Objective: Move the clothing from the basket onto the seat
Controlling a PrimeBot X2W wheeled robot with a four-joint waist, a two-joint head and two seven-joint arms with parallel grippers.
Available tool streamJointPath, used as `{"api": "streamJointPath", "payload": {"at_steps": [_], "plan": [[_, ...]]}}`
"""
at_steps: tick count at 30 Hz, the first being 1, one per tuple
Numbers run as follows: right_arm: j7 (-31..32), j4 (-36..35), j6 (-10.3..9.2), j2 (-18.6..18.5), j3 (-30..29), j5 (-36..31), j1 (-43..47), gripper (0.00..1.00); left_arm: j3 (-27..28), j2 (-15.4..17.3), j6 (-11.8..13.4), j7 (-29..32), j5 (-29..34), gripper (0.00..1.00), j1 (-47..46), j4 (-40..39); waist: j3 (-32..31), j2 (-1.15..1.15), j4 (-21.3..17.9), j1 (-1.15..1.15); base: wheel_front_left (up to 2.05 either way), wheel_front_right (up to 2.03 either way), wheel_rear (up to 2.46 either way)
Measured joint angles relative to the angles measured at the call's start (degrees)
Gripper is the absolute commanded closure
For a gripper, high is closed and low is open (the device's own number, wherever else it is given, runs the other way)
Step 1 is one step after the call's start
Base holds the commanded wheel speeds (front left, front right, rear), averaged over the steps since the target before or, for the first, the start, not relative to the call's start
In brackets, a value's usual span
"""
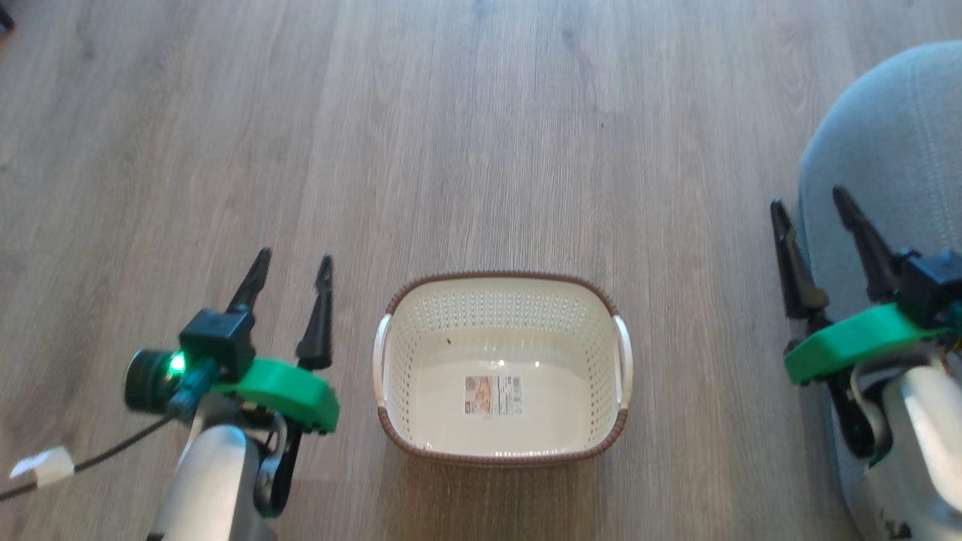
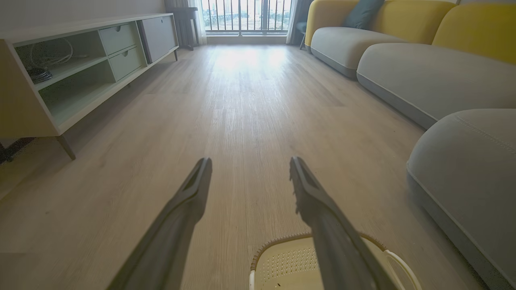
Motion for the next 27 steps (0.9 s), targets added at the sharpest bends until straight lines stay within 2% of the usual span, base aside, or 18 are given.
{"api": "streamJointPath", "payload": {"at_steps": [11,15,27], "plan": [[0.0,3.0,-0.01,5.3,-0.2,-0.3,7.9,0.00,6.5,-0.1,-0.1,0.0,3.2,0.00,7.3,0.9,-6.3,0.00,-1.3,0.00,0.00,0.00,0.00],[0.0,3.6,-0.01,7.1,-0.8,-0.3,11.1,0.00,7.7,-0.2,-0.8,0.0,3.2,0.00,9.7,1.1,-7.9,0.00,-2.4,0.00,0.00,0.00,0.00],[0.0,3.6,-0.01,8.8,-2.1,-1.8,12.7,0.00,10.8,-0.7,-1.1,0.0,4.7,0.00,11.6,0.3,-9.0,0.00,-5.8,0.00,0.00,0.00,0.00]]}}
